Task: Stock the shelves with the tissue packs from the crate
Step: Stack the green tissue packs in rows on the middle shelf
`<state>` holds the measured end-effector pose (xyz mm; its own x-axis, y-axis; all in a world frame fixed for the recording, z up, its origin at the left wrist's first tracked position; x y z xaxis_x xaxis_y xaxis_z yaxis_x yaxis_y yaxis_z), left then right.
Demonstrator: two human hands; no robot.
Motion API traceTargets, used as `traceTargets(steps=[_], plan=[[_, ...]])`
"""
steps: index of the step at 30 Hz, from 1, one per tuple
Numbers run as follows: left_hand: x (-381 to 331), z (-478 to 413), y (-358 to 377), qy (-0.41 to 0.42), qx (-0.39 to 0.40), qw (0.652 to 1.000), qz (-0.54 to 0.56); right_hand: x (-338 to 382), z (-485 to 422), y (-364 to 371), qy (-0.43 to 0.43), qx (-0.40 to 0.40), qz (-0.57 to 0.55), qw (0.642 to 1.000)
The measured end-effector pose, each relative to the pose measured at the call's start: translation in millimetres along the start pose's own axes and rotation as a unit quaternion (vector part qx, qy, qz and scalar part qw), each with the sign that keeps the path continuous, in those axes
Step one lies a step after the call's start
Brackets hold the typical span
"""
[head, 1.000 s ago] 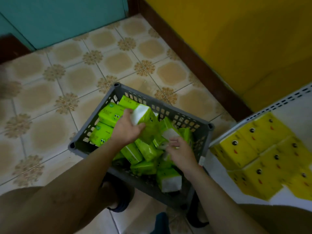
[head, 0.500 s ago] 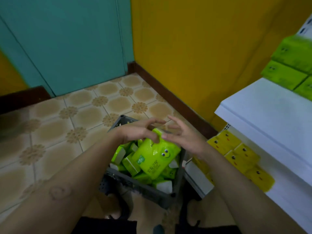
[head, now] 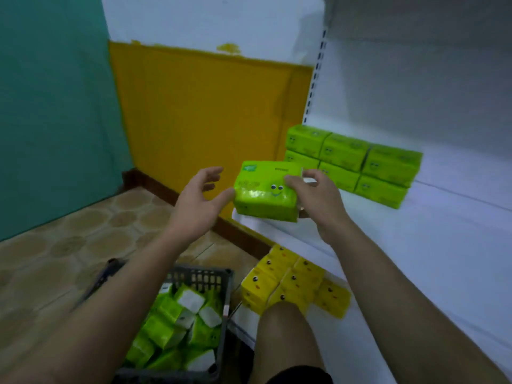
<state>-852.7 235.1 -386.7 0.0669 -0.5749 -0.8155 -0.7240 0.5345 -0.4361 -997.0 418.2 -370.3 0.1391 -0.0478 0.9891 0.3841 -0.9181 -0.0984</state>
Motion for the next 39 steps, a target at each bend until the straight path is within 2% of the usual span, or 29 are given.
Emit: traceTargets(steps=[2,4,7,9,14,17,19,22,28,32,37,39], plan=[[-18,-2,27,0.026,0.041,0.998,-0.044,-1,-11,-34,0.005,-0.043,0.153,0.987],[-32,-4,57,0.044,0.108,0.989,-0.09,-8,-13,-51,-0.017,-0.026,0.327,0.944],[-35,-8,94,0.049,0.18,0.973,-0.136,-21,-15,-47,-0.064,0.079,0.421,0.902],[-31,-10,113,0.043,0.216,0.964,-0.149,-30,-21,-44,-0.063,0.11,0.479,0.869],[-17,-23,123,0.035,0.212,0.954,-0.208,-28,-48,-34,-0.122,0.048,0.509,0.851],[-8,-33,117,0.036,0.185,0.917,-0.352,-29,-71,-20,-0.142,0.053,0.514,0.844],[4,-42,112,-0.008,0.199,0.884,-0.422,-30,-88,-12,-0.147,0.063,0.514,0.843],[25,-58,109,-0.058,0.257,0.865,-0.426,-30,-115,-1,-0.149,0.062,0.514,0.843],[43,-62,111,-0.085,0.304,0.867,-0.385,-33,-152,15,-0.128,0.051,0.525,0.84],[41,-61,109,-0.081,0.299,0.875,-0.371,-31,-160,17,-0.113,0.025,0.542,0.833],[38,-56,106,-0.061,0.288,0.886,-0.358,-22,-144,24,-0.11,0.004,0.589,0.801],[43,-53,100,-0.026,0.264,0.905,-0.333,-11,-125,27,-0.135,-0.025,0.573,0.808]])
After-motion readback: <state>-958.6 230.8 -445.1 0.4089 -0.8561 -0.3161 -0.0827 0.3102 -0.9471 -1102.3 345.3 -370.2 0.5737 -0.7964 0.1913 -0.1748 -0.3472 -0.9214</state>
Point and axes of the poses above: each hand's wrist, its own z-axis away from the middle knuckle, its own y-axis out of the palm, x = y × z, the point moved 5 cm from there along -z, towards the middle knuckle, and after that the axes turned 10 degrees about -z, right-handed, at the moved point
